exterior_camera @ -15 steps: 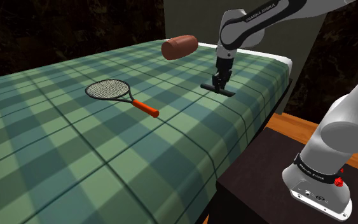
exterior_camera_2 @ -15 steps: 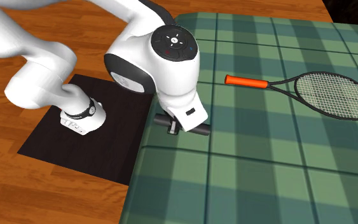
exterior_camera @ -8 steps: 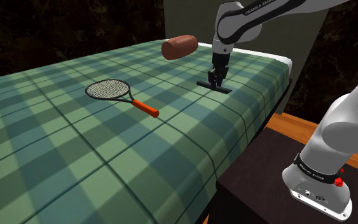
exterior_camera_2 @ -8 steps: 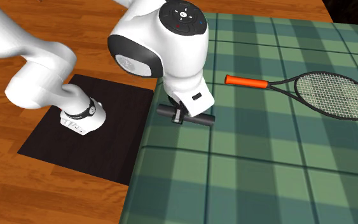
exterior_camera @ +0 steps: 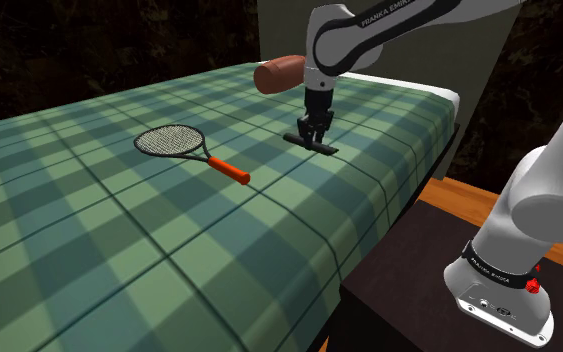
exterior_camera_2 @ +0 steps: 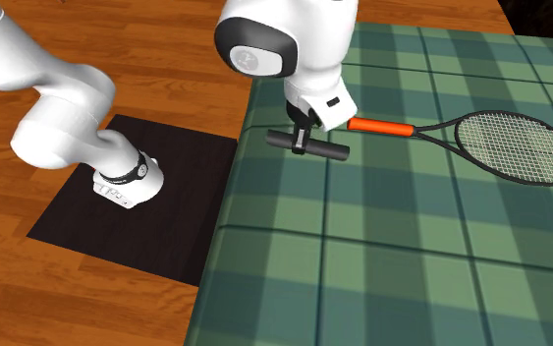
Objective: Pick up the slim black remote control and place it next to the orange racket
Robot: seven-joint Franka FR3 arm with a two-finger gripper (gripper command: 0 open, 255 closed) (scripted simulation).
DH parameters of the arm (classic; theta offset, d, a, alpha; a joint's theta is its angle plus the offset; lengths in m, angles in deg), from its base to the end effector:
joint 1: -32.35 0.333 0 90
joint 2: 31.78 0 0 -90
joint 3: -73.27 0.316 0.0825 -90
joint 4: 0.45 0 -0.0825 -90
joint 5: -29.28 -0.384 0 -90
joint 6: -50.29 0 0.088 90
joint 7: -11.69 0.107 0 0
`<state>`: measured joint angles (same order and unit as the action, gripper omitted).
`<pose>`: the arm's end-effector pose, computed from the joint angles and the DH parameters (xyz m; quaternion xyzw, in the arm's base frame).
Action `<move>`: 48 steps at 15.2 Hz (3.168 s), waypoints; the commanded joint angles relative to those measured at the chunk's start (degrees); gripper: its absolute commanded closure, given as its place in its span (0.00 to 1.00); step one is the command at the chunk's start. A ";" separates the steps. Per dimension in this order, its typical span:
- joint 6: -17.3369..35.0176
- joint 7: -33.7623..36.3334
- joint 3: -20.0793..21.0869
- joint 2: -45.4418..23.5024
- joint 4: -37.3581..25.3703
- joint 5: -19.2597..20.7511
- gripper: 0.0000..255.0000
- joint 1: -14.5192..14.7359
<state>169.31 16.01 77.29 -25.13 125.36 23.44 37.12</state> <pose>0.5019 0.0834 0.4342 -0.9991 -0.0140 0.0059 0.0401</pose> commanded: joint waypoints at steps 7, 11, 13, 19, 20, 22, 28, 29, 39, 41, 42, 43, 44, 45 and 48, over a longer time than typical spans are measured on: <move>-0.36 11.24 5.63 -8.95 -10.20 1.03 1.00 4.96; -1.39 16.51 7.66 -14.35 -16.90 2.48 1.00 7.56; -2.16 19.06 8.47 -17.31 -20.73 3.39 1.00 8.98; -5.76 26.20 10.11 -27.37 -34.53 6.53 1.00 13.84; -6.60 27.27 10.26 -29.25 -37.25 7.08 1.00 14.77; -8.53 29.31 10.46 -33.24 -43.20 8.18 1.00 16.72; -9.79 31.77 10.41 -39.72 -50.96 9.72 1.00 19.63; -9.10 31.76 10.38 -39.86 -50.41 9.75 1.00 19.61; -2.51 31.75 10.07 -41.77 -45.68 10.16 1.00 19.52; -1.27 31.76 9.99 -42.30 -44.95 10.28 1.00 19.54; -0.66 31.76 9.95 -42.57 -44.61 10.33 1.00 19.55; -0.05 31.77 9.91 -42.84 -44.26 10.39 1.00 19.55; 0.54 31.78 9.86 -43.16 -43.99 10.45 1.00 19.57; 1.10 31.78 9.82 -43.43 -43.70 10.51 1.00 19.58; 1.09 31.78 9.81 -43.45 -43.72 10.51 1.00 19.59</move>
<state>170.34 47.79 87.11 -68.53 81.67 33.94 56.70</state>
